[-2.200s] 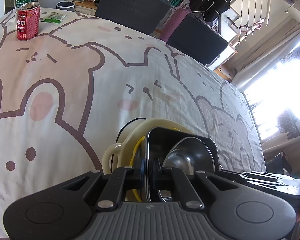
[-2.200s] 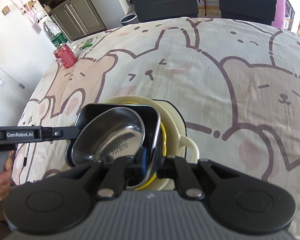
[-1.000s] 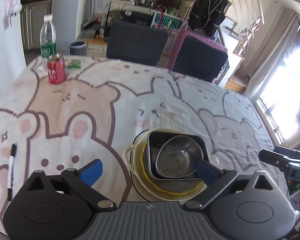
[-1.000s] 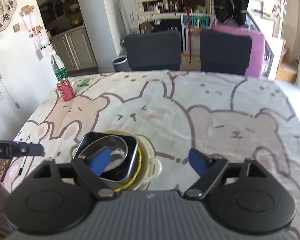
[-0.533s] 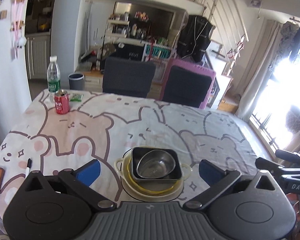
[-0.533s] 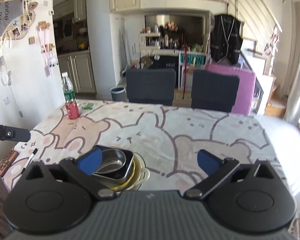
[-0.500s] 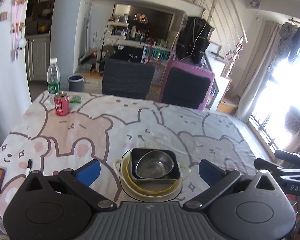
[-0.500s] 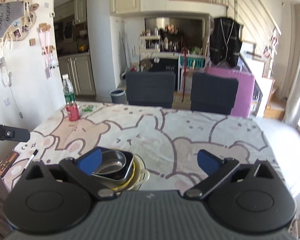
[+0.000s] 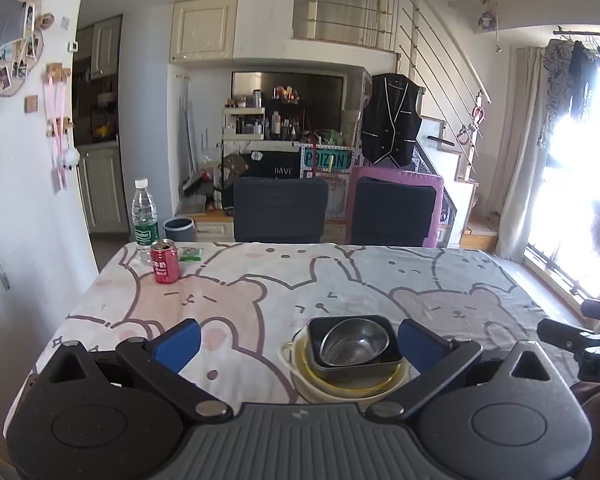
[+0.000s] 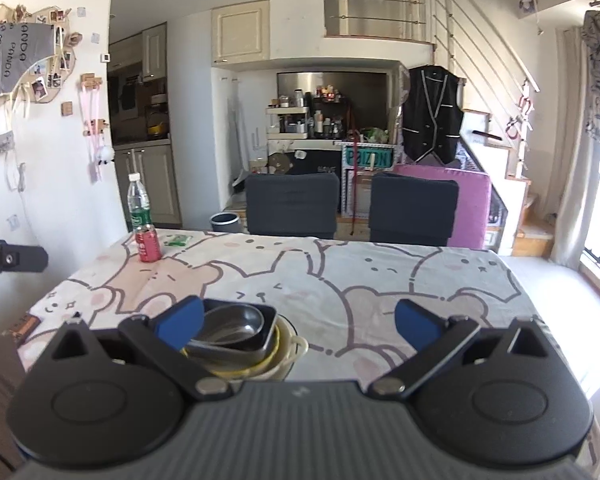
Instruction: Organize plates and bowls
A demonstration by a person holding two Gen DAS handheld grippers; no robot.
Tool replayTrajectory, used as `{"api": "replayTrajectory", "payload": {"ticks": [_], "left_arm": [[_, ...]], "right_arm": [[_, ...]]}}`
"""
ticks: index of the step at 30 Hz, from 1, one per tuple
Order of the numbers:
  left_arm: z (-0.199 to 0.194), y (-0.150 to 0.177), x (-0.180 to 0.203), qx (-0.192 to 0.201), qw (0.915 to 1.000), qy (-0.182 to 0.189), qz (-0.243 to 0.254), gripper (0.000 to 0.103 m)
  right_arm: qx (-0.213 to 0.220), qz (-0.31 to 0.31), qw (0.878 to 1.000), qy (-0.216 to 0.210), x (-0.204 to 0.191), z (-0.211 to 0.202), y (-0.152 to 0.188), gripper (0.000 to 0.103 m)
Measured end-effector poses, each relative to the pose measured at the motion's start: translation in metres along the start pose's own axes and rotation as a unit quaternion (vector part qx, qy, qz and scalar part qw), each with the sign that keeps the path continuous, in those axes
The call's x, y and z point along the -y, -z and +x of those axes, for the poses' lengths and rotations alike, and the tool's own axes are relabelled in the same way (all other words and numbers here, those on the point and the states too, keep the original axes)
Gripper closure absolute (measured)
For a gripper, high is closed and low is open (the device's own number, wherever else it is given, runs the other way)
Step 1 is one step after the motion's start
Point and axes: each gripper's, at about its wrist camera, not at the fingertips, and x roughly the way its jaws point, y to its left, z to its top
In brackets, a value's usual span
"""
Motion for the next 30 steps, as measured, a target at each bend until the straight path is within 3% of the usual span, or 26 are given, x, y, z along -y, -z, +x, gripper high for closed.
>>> {"api": "replayTrajectory", "payload": {"ticks": [6, 16, 30], "left_arm": [[0.010, 0.027, 0.001, 0.005, 0.9990, -0.024, 0.037, 0.000], [0.014, 0.054, 0.004, 0.008, 0.9982, -0.036, 0.048, 0.000], [0.020, 0.073, 0.007, 0.002, 0.9980, -0.027, 0.058, 0.000]], "right_arm": [[0.012, 0.002, 1.000, 0.014, -0.009, -0.001, 0.023, 0.000], [0.001, -0.008, 1.000, 0.025, -0.017, 0.004, 0.046, 0.000], [-0.003, -0.007, 0.999, 0.044, -0.011, 0.003, 0.055, 0.000]]}}
